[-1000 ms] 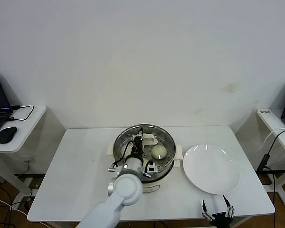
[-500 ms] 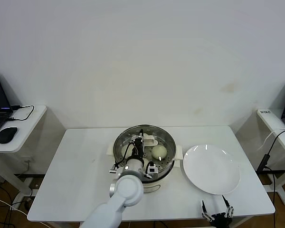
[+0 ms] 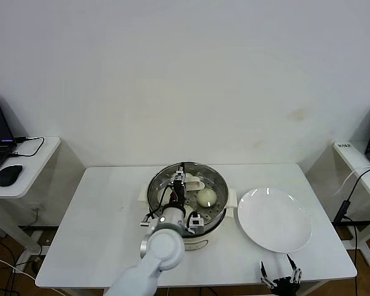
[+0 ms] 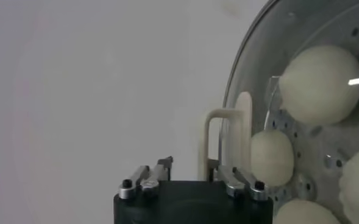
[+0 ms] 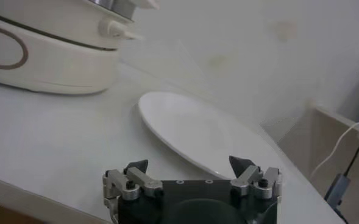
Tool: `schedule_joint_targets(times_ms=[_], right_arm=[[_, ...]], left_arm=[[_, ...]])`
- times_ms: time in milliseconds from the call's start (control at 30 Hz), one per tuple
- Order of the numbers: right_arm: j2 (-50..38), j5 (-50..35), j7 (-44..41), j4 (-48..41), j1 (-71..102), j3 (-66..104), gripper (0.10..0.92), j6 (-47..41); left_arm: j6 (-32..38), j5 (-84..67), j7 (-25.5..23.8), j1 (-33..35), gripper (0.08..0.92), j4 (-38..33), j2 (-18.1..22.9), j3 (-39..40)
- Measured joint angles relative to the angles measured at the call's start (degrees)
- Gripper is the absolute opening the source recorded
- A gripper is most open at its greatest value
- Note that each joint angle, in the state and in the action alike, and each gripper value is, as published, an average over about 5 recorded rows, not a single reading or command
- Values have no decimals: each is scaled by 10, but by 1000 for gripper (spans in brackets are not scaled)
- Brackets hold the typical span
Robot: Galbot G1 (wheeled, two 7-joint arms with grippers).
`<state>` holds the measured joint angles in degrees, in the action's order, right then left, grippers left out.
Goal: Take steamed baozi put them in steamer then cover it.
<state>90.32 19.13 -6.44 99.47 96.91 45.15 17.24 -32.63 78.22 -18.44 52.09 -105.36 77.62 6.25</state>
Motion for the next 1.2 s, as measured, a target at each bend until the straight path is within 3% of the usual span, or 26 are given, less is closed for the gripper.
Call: schedule_joint_targets(times_ms=[333, 567, 800, 1000, 1200], right_arm=[[-3, 1, 0, 0, 4, -1, 823, 1], [-13, -7, -1, 3, 11, 1, 823, 4], [-20, -20, -1, 6, 12, -2, 823, 5], [-29, -41, -5, 13, 16, -9, 823, 1], [-43, -86, -21, 26, 23, -15, 823, -11]], left_arm=[[10, -42, 21, 50, 802, -64, -36, -18], [27, -144, 71, 122, 823, -148, -71, -55], [94, -328, 165, 228, 823, -223, -94, -141], [175, -543, 242, 323, 823, -248, -94, -245], [238, -722, 283, 408, 823, -251, -90, -308]])
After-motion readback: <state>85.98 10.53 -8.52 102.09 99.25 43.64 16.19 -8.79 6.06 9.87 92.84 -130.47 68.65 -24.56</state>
